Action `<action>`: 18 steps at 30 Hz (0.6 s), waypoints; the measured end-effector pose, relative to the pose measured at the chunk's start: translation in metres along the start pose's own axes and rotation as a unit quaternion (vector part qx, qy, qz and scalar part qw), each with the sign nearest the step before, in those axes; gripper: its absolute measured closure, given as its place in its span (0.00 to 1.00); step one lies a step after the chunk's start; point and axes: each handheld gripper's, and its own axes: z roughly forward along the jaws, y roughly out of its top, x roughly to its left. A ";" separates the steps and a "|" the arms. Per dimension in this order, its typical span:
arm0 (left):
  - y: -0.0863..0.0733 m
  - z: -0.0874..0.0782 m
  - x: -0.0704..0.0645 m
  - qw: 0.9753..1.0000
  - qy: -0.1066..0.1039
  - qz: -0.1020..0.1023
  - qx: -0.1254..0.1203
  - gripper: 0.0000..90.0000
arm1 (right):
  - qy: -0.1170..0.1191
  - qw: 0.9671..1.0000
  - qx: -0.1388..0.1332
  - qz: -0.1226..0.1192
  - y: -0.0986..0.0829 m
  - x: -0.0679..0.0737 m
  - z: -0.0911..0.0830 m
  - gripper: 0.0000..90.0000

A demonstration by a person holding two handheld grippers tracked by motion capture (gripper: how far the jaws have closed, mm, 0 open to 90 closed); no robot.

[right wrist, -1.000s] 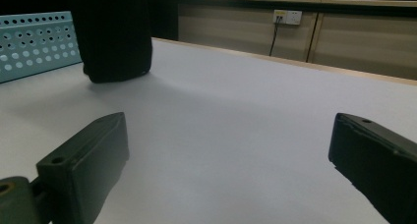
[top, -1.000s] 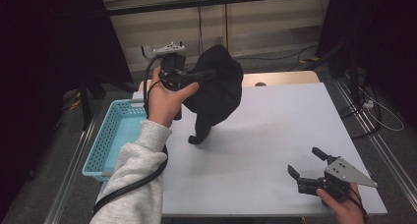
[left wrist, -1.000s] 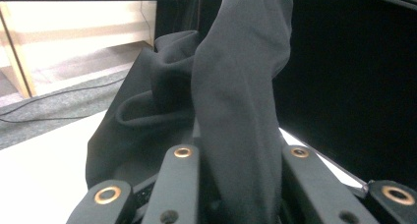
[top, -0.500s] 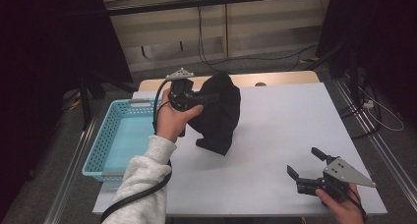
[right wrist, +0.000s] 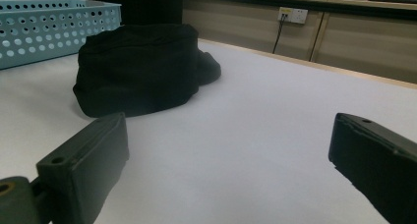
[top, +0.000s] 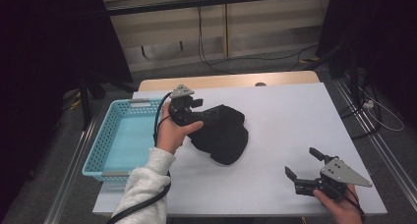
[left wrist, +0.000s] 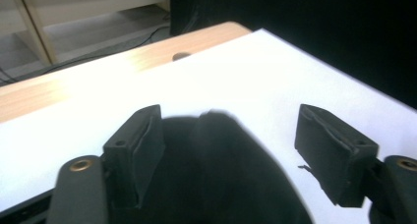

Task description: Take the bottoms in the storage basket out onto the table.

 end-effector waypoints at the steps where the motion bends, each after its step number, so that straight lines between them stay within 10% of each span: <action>1: -0.003 -0.001 0.000 1.000 0.004 0.002 0.003 0.26 | 0.001 1.000 0.000 -0.001 0.000 0.000 0.000 0.01; 18: -0.047 -0.006 0.001 0.998 0.039 0.029 0.029 0.16 | 0.018 0.999 0.022 -0.018 0.012 0.008 0.024 0.01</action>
